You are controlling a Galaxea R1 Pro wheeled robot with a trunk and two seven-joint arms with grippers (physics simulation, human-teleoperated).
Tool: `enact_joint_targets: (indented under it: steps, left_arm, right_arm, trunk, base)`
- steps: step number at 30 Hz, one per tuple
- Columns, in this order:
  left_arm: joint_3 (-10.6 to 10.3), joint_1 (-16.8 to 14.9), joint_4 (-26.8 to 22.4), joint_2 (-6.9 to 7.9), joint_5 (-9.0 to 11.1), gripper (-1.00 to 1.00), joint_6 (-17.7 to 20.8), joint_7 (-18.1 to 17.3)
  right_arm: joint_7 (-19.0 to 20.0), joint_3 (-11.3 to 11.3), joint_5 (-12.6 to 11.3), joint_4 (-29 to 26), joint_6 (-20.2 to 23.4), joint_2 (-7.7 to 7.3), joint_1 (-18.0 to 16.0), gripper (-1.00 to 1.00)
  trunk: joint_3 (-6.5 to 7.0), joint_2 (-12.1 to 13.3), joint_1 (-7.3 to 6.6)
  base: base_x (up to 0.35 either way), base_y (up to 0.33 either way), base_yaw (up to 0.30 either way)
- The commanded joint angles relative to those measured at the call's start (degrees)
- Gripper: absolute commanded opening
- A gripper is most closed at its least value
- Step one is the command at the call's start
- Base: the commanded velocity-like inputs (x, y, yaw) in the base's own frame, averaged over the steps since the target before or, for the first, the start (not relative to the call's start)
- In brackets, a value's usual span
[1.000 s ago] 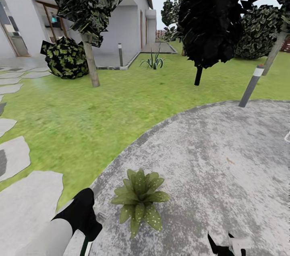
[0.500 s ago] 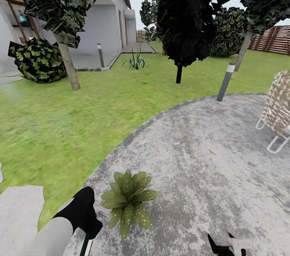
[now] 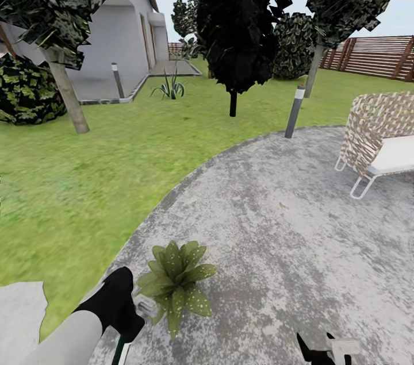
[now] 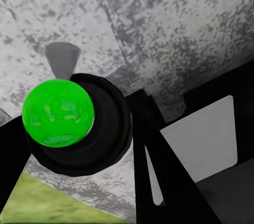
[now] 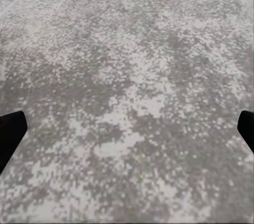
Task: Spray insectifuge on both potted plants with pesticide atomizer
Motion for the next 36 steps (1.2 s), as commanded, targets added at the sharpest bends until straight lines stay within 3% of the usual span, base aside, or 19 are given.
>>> enact_joint_targets:
  steps: [1,17,21,26,36]
  left_arm:
    - [0.17,-0.02,-0.08,0.00,-0.46,-1.00,0.26,-0.55]
    - [0.08,0.44,0.13,0.44,-0.59,-1.00,0.26,-0.55]
    - [0.15,0.45,0.08,1.63,-0.53,-1.00,0.26,-0.58]
    - [0.16,0.30,0.01,1.62,-0.52,-1.00,0.24,-0.59]
    - [-0.01,0.36,0.34,1.08,-0.52,-1.00,0.26,-0.55]
  right_arm:
    - [0.45,-0.49,0.27,-0.04,-0.19,0.03,-0.07,1.00]
    - [0.43,-0.57,0.27,-0.07,-0.23,-0.05,-0.07,1.00]
    - [0.43,-0.58,0.26,-0.08,-0.23,-0.05,-0.07,1.00]
    - [0.43,-0.58,0.26,-0.07,-0.23,-0.05,-0.07,1.00]
    - [0.43,-0.58,0.27,-0.07,-0.23,-0.05,-0.07,1.00]
  trunk:
    - [-0.05,-0.02,-0.01]
    - [-0.05,-0.02,-0.01]
    - [-0.05,-0.02,-0.01]
    - [-0.05,-0.02,-0.01]
    - [-0.05,-0.02,-0.01]
  base:
    - [-0.013,0.188,-0.019]
    - [-0.001,0.027,-0.002]
    - [0.000,0.213,0.000]
    - [0.000,0.215,-0.017]
    - [0.000,0.017,-0.268]
